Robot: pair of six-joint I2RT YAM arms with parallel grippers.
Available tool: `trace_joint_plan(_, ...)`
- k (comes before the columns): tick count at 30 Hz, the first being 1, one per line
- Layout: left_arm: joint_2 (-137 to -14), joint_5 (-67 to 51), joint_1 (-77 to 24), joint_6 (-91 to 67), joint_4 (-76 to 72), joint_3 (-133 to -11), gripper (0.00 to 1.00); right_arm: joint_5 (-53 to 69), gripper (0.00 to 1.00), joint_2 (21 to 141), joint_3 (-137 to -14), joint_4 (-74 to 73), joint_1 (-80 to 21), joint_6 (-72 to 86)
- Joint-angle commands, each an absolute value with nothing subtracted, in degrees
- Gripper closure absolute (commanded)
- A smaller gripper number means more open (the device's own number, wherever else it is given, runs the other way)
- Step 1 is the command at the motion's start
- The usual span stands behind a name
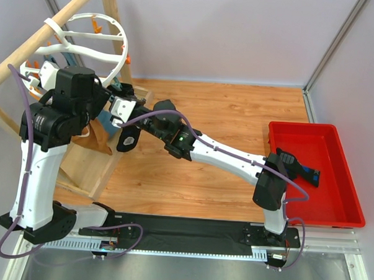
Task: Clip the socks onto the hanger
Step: Open the clamp at the hanger.
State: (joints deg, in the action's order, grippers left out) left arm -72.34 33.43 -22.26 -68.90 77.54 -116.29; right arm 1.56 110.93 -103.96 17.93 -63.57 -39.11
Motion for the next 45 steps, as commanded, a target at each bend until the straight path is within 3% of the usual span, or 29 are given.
trace_joint_plan(1,-72.5,35.4,-21.0,-68.8,79.3,-116.9,0.44,0.1,1.0,108.5,-103.0,20.4,-63.9,-41.1)
trace_joint_plan(12,-72.3,31.1,-17.1,-65.3,76.1,-115.7,0.56,1.4,1.0,108.3,-102.3,20.8,-63.9,-43.4)
trace_joint_plan(16,-72.3,29.8,-16.4,-64.0,75.3,-115.4,0.77,2.0,1.0,108.1,-102.0,20.8,-63.9,-44.2)
trace_joint_plan(18,-72.2,29.7,-16.1,-64.2,75.4,-115.3,0.82,2.1,1.0,107.9,-101.6,21.2,-63.9,-44.5)
trace_joint_plan(20,-71.6,29.7,-15.9,-64.0,75.1,-114.7,0.99,2.3,1.0,107.8,-101.3,21.8,-63.9,-44.6)
trace_joint_plan(26,-70.7,28.9,-15.3,-63.1,73.4,-112.3,1.0,2.8,1.0,106.8,-100.5,23.6,-63.9,-42.7)
trace_joint_plan(31,-70.0,28.0,-15.3,-62.8,72.1,-111.7,1.0,3.3,0.86,107.3,-101.0,24.0,-63.8,-42.7)
trace_joint_plan(33,-70.1,28.3,-15.2,-62.2,71.9,-111.9,1.0,3.3,0.73,107.6,-101.4,23.5,-63.8,-42.0)
trace_joint_plan(35,-70.0,28.3,-15.3,-61.6,71.7,-111.9,1.0,3.8,0.7,107.9,-102.7,22.0,-63.8,-41.1)
trace_joint_plan(38,-70.0,28.5,-15.2,-60.6,71.4,-112.1,1.0,4.4,0.57,109.0,-105.3,20.1,-63.6,-40.3)
trace_joint_plan(45,-70.0,27.4,-15.2,-59.1,70.8,-111.9,1.0,8.6,0.56,110.6,-109.5,17.3,-62.5,-37.2)
